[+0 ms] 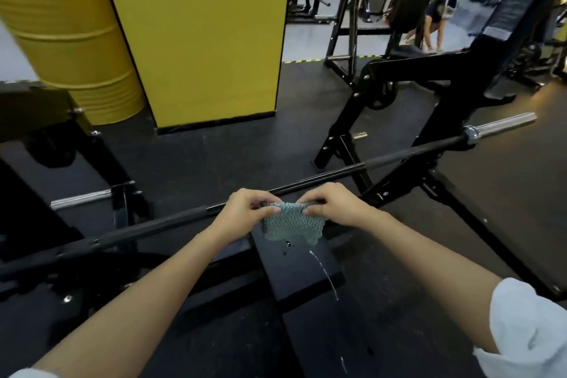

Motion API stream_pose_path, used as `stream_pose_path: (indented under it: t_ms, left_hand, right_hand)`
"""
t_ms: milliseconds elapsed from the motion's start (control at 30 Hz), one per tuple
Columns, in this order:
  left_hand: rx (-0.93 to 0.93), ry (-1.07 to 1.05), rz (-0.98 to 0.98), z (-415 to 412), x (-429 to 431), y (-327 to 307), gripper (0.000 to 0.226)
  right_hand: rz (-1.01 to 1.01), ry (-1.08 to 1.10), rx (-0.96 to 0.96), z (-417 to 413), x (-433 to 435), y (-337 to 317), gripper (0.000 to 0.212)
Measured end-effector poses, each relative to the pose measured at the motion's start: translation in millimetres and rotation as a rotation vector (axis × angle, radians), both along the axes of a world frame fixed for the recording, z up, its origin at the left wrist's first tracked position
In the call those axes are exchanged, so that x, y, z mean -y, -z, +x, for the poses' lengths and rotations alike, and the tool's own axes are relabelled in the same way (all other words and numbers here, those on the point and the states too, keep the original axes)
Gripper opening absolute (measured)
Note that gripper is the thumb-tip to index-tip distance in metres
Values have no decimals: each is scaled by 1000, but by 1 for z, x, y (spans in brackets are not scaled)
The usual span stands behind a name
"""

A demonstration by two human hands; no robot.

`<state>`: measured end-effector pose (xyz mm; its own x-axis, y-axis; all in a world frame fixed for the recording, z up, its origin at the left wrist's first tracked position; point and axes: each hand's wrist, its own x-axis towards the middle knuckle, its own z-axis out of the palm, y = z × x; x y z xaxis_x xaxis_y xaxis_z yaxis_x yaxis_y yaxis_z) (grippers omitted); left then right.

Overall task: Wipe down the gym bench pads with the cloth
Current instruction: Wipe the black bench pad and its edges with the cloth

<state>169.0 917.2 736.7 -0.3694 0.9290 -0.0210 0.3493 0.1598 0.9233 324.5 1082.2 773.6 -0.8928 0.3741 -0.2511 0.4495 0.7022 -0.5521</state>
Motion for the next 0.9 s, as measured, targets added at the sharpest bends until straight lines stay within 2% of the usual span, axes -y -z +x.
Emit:
stream_pose_path:
  t_ms: [267,433,533,733,900]
  left_hand:
    - [-31,-17,-58,-12,-30,112,24]
    - [-92,-100,-78,-32,-51,197,11]
    - [-137,-112,-40,-52,-61,240,10]
    - [-217,-178,85,-96,-83,318,10]
    - [-242,-242,186,-118,-101,364,13]
  right_hand:
    - [-83,-75,64,-37,-49,107,24]
    - [-123,-52,40,-54,-69,195,21]
    - [-182,4,0,-72,-79,242,12]
    - [-301,55,-206,-111,-98,322,11]
    - [-386,100,-281,-138,-111,370,10]
